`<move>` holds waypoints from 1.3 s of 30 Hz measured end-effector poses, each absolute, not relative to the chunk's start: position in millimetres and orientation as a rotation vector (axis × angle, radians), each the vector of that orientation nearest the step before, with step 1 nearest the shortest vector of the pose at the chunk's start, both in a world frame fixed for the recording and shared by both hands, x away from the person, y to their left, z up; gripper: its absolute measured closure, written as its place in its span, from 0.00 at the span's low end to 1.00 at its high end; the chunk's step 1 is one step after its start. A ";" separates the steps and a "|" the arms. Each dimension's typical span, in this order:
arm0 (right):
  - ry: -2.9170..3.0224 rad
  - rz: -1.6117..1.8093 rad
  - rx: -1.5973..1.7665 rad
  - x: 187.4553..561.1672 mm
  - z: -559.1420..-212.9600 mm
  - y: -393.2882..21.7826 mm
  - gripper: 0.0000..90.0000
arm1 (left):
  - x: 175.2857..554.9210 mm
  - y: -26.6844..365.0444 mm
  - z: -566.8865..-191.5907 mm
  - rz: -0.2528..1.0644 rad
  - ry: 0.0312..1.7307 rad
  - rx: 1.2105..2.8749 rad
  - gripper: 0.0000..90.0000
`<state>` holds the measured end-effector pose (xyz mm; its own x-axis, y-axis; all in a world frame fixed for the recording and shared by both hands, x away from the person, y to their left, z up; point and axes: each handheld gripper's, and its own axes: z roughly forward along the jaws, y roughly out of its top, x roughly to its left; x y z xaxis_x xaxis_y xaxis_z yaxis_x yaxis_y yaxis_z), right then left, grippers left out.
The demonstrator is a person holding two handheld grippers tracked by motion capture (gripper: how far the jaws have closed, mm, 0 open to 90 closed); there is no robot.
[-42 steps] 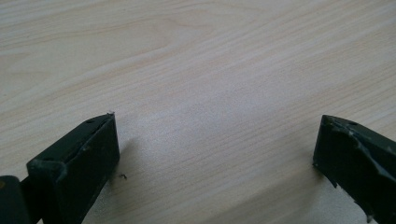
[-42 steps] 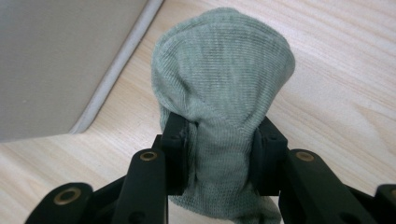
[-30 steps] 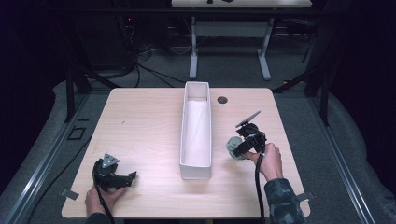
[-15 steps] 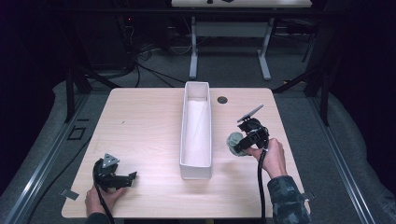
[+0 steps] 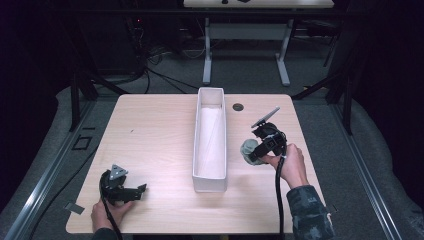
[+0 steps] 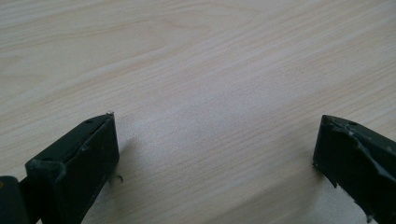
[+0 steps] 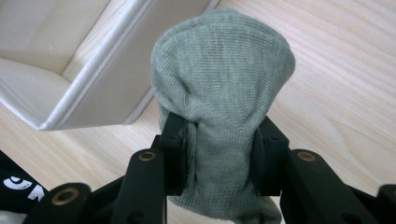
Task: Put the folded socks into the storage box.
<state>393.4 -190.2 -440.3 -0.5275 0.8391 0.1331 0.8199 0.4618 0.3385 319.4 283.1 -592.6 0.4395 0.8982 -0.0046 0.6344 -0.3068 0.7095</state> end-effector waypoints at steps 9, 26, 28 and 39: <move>2.651 0.565 1.464 393.8 -428.3 -184.6 0.70 | 319.4 283.1 -592.6 0.528 1.282 2.051 0.00; 2.672 0.576 1.400 396.1 -405.5 -167.3 0.69 | 319.4 283.1 -592.6 0.529 1.283 2.050 0.00; 2.678 0.580 1.386 396.6 -404.0 -165.1 0.69 | 319.4 283.1 -592.6 0.529 1.283 2.050 0.00; 2.694 0.597 1.337 396.0 -395.5 -149.8 0.69 | 319.4 283.1 -592.6 0.529 1.283 2.050 0.00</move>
